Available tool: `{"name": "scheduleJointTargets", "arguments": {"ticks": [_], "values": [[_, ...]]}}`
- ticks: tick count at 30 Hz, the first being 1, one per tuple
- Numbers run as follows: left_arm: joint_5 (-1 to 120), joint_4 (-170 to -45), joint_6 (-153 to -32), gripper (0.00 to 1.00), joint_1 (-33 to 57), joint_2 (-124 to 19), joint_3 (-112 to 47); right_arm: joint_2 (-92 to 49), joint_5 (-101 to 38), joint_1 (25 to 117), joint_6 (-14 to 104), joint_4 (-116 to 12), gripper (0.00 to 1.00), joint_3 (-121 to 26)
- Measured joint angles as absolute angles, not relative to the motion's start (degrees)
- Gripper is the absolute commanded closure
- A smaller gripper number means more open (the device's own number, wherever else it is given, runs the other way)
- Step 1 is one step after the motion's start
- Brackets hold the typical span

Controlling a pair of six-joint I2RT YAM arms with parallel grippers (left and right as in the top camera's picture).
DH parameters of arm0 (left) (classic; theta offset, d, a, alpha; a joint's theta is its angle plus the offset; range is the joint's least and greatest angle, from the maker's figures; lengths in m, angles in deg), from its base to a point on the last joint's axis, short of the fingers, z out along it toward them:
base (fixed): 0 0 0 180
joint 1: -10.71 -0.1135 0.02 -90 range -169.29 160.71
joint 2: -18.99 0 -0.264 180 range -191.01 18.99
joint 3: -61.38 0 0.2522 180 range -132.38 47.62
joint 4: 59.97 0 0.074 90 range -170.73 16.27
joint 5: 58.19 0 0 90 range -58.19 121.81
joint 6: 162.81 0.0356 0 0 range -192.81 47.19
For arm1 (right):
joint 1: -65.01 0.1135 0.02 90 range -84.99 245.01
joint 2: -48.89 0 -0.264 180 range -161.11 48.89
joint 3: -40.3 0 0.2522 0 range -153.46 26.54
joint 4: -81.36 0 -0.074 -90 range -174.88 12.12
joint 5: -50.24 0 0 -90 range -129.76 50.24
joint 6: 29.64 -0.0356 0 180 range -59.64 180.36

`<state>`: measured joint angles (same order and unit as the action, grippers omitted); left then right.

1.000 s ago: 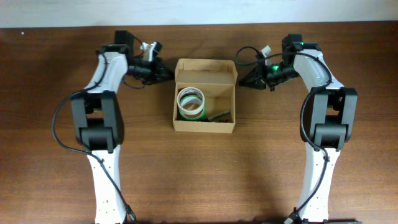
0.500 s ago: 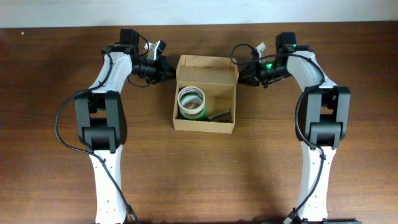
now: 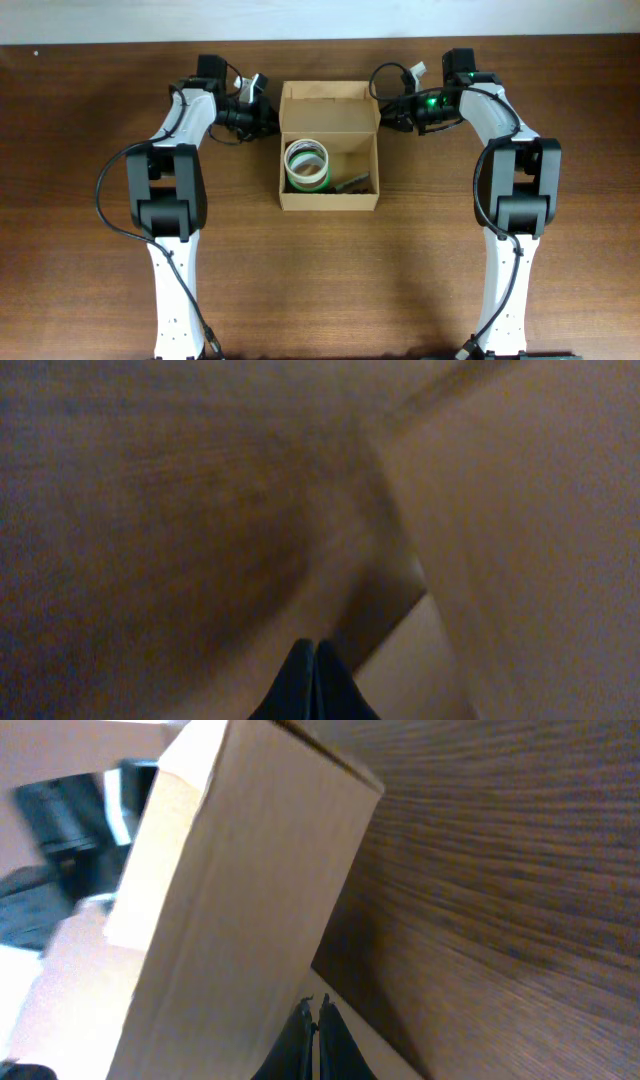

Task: Pack container
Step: 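Push the lid flaps down with both grippers to close the box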

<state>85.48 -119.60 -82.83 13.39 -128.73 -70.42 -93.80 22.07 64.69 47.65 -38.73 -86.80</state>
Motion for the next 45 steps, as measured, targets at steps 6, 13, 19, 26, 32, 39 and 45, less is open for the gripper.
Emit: {"name": "scheduleJointTargets", "arguments": {"ticks": [6, 13, 19, 26, 32, 39, 45], "values": [[90.5, -112.2, -84.3, 0.98, 13.4, -129.8, -70.4, -93.8, 24.6, 64.7, 47.5, -39.0, 0.96, -86.8], [92.6, -109.9, -84.5, 0.98, 13.3, -129.7, -71.6, -93.8, 26.2, 64.7, 47.3, -39.1, 0.96, -86.8], [92.4, -109.9, -84.3, 0.98, 13.2, -127.0, -72.5, -93.8, 27.6, 64.7, 47.7, -39.1, 0.96, -86.8], [91.0, -115.6, -80.9, 0.98, 13.2, -119.7, -73.2, -93.7, 28.3, 64.7, 48.8, -37.9, 0.96, -87.4], [90.0, -123.5, -76.6, 0.98, 13.1, -116.2, -73.5, -89.2, 27.4, 64.7, 52.4, -31.3, 0.96, -88.7], [87.0, -131.4, -71.6, 0.98, 14.0, -112.8, -73.5, -77.5, 21.2, 64.7, 58.0, -22.3, 0.96, -89.7], [83.8, -137.5, -69.1, 0.98, 15.3, -107.1, -73.5, -70.6, 17.5, 64.7, 61.8, -16.0, 0.96, -90.4]]}}
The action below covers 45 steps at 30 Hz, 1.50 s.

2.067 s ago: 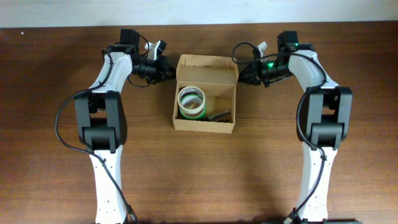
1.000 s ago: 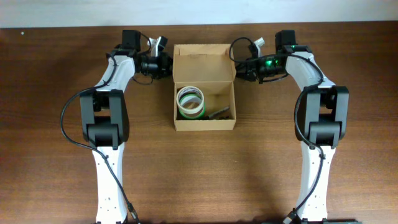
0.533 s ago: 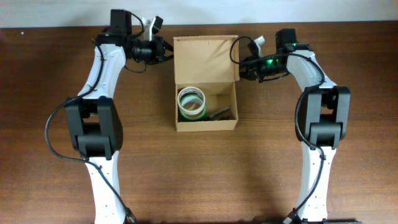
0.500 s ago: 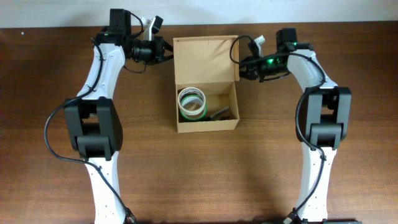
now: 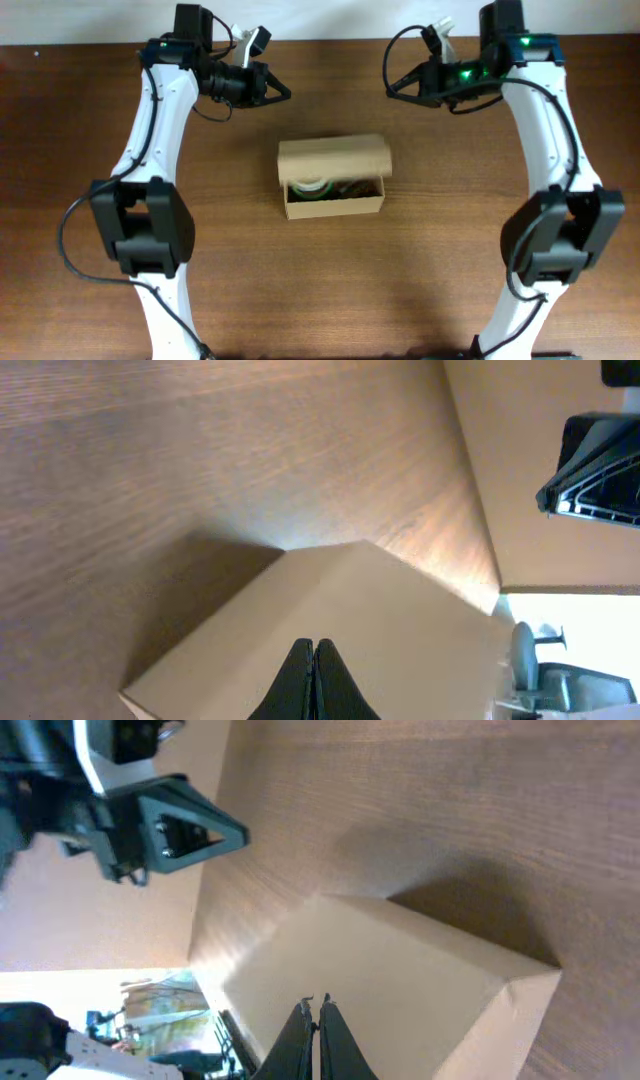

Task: Pack container
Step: 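Push the lid flaps down with both grippers to close the box, then press down on the closed lid with both grippers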

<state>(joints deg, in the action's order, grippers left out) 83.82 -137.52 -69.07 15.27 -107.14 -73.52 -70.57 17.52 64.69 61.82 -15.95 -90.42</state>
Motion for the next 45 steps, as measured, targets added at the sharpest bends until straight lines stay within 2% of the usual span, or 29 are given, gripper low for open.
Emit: {"name": "scheduleJointTargets", "arguments": {"ticks": [5, 10, 18, 29, 45], "values": [[76.7, -146.0, -67.2, 0.98, 16.4, -102.6, -73.7, -69.5, 12.6, 65.2, 66.1, -6.3, 0.96, -90.5], [62.9, -152.5, -65.9, 0.98, 19.9, -98.4, -73.7, -68.8, 3.8, 68.7, 68.4, 1.0, 0.96, -90.5], [49.0, -157.1, -65.1, 0.98, 26.8, -96.0, -73.0, -65.5, -6.8, 76.3, 66.1, 6.1, 0.96, -90.5], [46.4, -151.4, -65.1, 0.98, 26.9, -96.0, -56.7, -65.3, -16.3, 78.4, 62.5, 5.6, 0.96, -86.7], [48.4, -144.1, -65.3, 0.98, 29.2, -95.0, -48.0, -65.3, -17.4, 80.4, 61.5, -8.6, 0.96, -68.2]]}}
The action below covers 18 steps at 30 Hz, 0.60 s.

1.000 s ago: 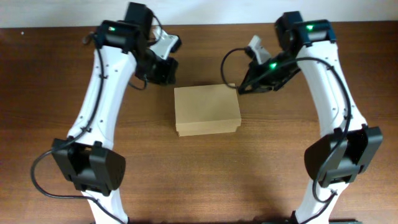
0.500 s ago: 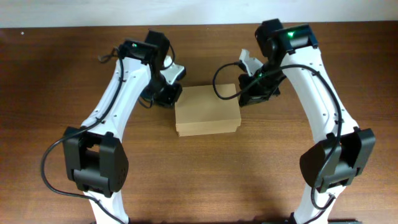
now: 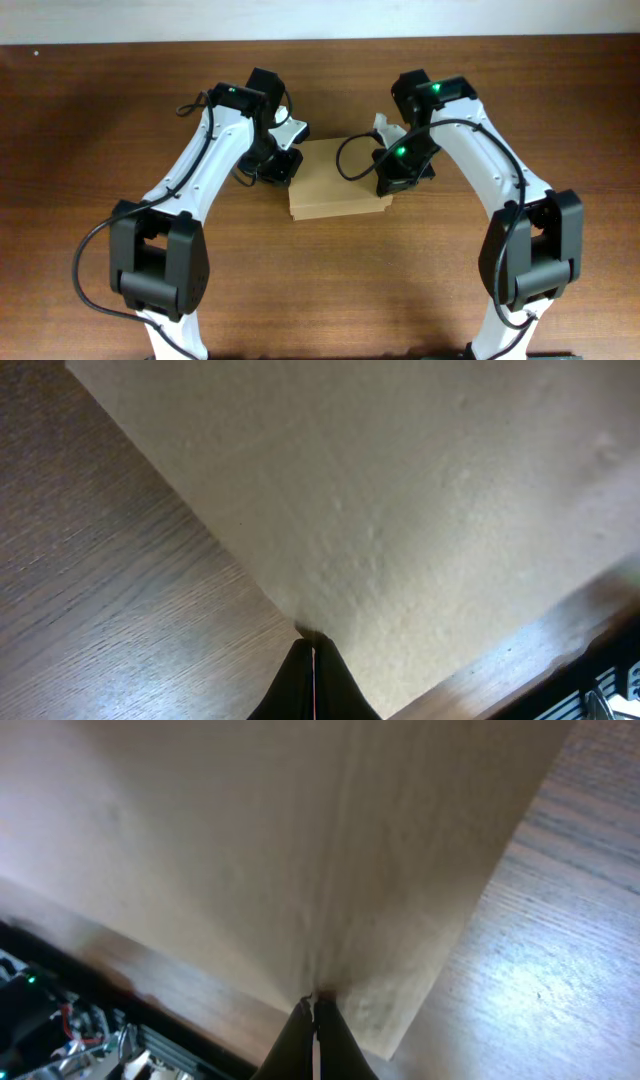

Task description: Pack container

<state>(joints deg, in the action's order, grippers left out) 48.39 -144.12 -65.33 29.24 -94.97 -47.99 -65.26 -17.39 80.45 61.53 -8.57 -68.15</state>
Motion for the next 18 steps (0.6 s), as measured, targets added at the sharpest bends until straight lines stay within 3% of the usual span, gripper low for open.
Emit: {"name": "scheduleJointTargets", "arguments": {"ticks": [13, 16, 18], "values": [[47.9, -143.4, -65.5, 0.97, 29.2, -93.9, -47.9, -63.2, -17.5, 80.2, 60.9, -10.8, 0.96, -67.9], [46.5, -143.8, -65.6, 0.9, 29.2, -93.8, -52.6, -62.8, -19.5, 80.2, 60.9, -9.2, 0.96, -75.4], [45.3, -144.4, -65.7, 0.79, 28.8, -93.2, -57.8, -62.2, -21.4, 80.2, 60.8, -7.0, 0.96, -81.9]]}}
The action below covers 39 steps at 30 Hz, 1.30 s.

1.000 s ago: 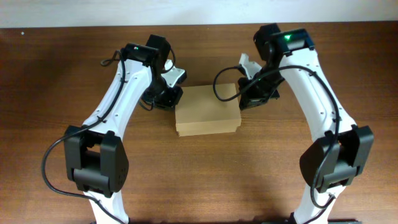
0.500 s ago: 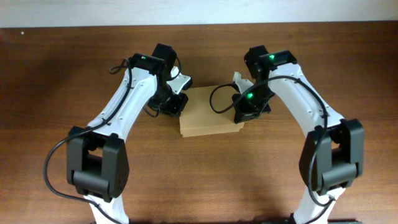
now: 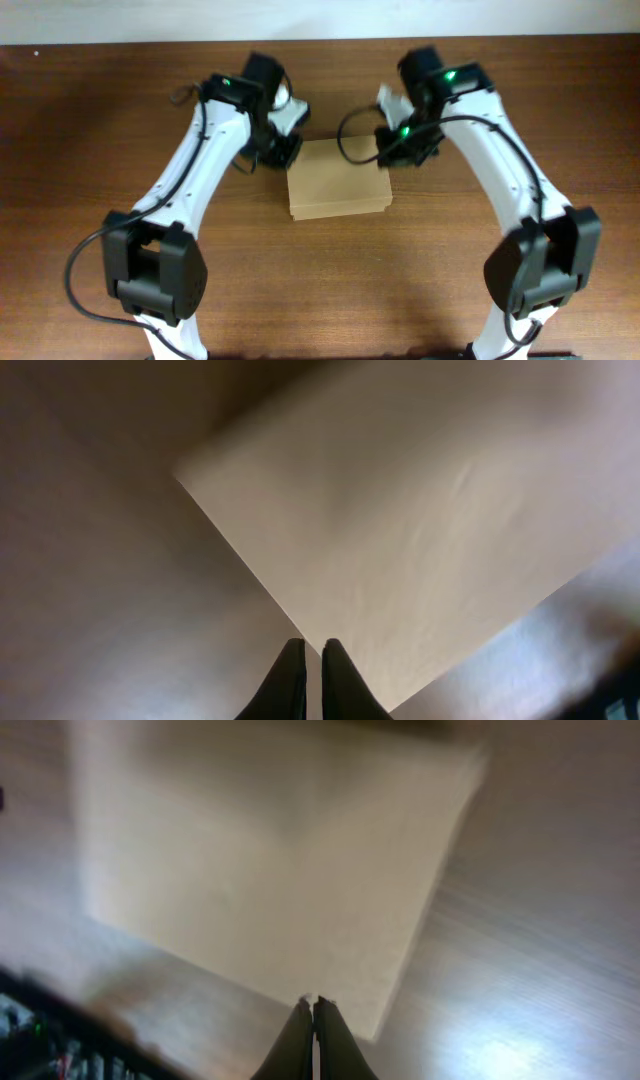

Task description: Pack container

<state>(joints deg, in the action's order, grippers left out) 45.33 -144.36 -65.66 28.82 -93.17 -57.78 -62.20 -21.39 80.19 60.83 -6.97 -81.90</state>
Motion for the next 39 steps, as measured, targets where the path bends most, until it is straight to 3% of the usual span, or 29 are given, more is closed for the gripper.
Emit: {"name": "scheduleJointTargets", "arguments": {"ticks": [4, 9, 13, 18, 26, 30, 31, 33, 34, 39], "values": [[41.2, -147.2, -66.0, 0.66, 27.1, -90.5, -70.1, -60.1, -27.3, 80.2, 60.5, -0.3, 0.96, -99.4], [33.7, -152.2, -66.2, 0.64, 23.4, -84.7, -85.9, -57.1, -34.2, 80.1, 59.1, 6.0, 0.96, -119.0], [30.4, -155.1, -66.2, 0.63, 19.7, -78.6, -89.1, -51.6, -37.0, 79.8, 58.0, 8.0, 0.96, -121.4], [28.5, -151.0, -66.1, 0.53, 13.4, -67.2, -79.1, -40.2, -38.7, 76.7, 57.3, 6.2, 0.96, -111.4], [25.1, -136.5, -66.4, 0.38, 11.9, -40.0, -43.0, -11.6, -42.8, 74.3, 57.1, -0.1, 0.96, -82.4], [23.9, -136.1, -67.1, 0.32, 11.9, -28.9, -28.6, 1.1, -45.4, 75.9, 57.0, 0.7, 0.96, -70.1], [23.8, -136.2, -67.5, 0.28, 11.9, -26.8, -25.6, 4.1, -45.8, 76.1, 56.6, 1.0, 0.82, -66.5], [23.5, -136.3, -67.8, 0.01, 11.9, -24.3, -21.2, 7.5, -46.3, 76.2, 55.8, 0.7, 0.45, -62.1], [23.4, -136.1, -67.9, 0.01, 11.9, -23.6, -19.5, 9.3, -46.5, 76.3, 55.9, -0.5, 0.02, -59.5], [23.3, -135.4, -68.6, 0.01, 11.9, -23.1, -14.9, 13.8, -46.9, 76.3, 55.8, -2.3, 0.01, -53.5]]}}
